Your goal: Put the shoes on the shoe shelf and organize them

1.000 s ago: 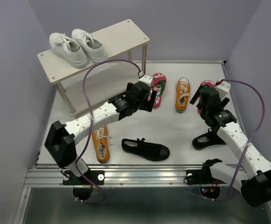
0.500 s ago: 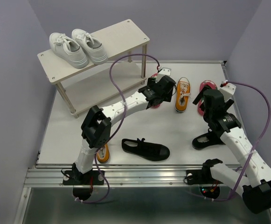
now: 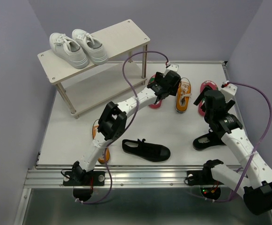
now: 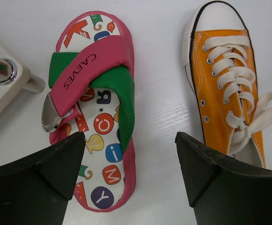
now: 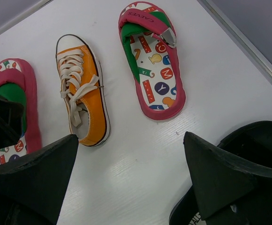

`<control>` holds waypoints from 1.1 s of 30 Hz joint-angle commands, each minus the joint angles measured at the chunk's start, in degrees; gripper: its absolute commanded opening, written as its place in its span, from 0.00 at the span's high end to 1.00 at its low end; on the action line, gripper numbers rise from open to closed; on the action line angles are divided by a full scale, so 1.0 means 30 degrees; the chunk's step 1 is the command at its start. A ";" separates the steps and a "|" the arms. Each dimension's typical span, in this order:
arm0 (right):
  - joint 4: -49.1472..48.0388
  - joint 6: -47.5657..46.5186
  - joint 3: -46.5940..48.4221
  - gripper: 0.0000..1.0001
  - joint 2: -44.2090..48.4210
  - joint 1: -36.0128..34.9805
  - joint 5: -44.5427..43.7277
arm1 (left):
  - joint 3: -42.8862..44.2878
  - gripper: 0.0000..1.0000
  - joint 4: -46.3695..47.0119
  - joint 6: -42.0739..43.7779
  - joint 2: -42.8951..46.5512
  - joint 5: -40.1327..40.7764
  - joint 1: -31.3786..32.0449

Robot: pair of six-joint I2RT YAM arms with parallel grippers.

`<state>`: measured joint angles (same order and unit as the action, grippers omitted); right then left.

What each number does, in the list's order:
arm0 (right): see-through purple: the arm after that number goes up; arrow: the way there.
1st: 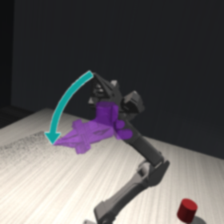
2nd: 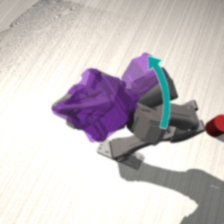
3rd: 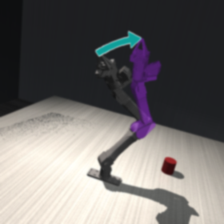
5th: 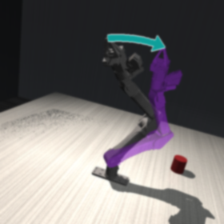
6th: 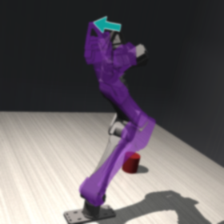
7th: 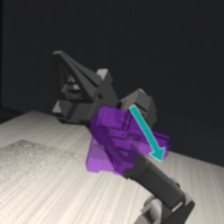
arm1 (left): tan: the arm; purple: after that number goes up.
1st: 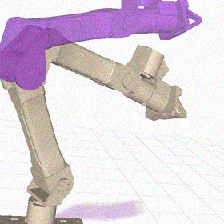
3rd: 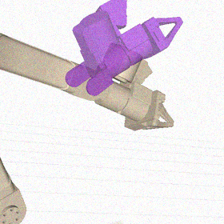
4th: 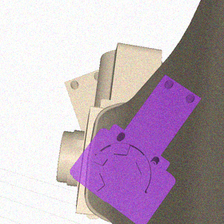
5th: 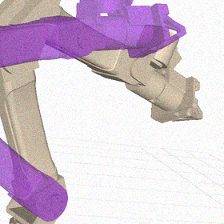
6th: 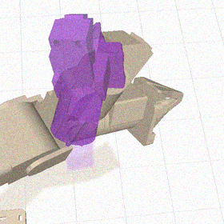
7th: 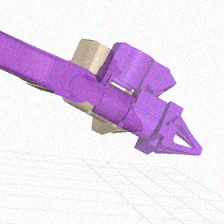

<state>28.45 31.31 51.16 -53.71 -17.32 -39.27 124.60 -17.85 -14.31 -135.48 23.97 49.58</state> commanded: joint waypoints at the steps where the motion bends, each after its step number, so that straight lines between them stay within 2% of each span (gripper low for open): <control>1: -0.0136 -0.0036 0.0029 0.00 -0.0113 0.0002 -0.0652 | 0.0394 0.12 0.2048 0.1310 0.0014 0.0271 -0.0209; 5: -0.0195 -0.0036 0.0087 0.00 -0.0230 0.0002 -0.0622 | -0.0048 0.16 0.3749 0.1780 -0.0423 0.0684 -0.0384; 9: -0.0195 -0.0095 0.0204 0.00 -0.0318 0.0002 -0.0593 | 0.0975 0.20 0.3664 0.1926 -0.1479 0.0303 -0.0590; 17: -0.0195 -0.0271 0.0087 0.00 -0.0142 0.0002 -0.0564 | 0.1212 0.28 0.3927 0.1956 -0.2622 0.0331 -0.0619; 24: -0.0195 -0.0212 0.0087 0.00 -0.0055 0.0002 -0.0359 | 0.1769 0.44 0.3898 0.1634 -0.3531 0.0098 -0.0736; 27: -0.0166 -0.0183 0.0058 0.00 0.0121 0.0002 -0.0213 | 0.1653 0.63 0.3723 0.1780 -0.3035 -0.0079 -0.0707; 28: -0.0166 -0.0183 0.0028 0.00 0.0208 0.0002 -0.0241 | 0.1565 0.80 0.3664 0.1838 -0.2830 -0.0021 -0.0707; 30: -0.0166 -0.0212 -0.0060 0.00 0.0238 0.0002 -0.0125 | 0.1390 1.00 0.3459 0.2159 -0.1953 0.0184 -0.0707; 33: -0.0137 -0.0183 -0.0060 0.00 0.0267 0.0002 -0.0095 | 0.0834 1.00 0.3371 0.2307 -0.0259 0.0361 -0.0649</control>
<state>28.53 31.09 51.13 -54.15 -17.32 -39.18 127.02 -8.05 -8.58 -145.99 24.16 47.40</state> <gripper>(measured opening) 0.999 0.035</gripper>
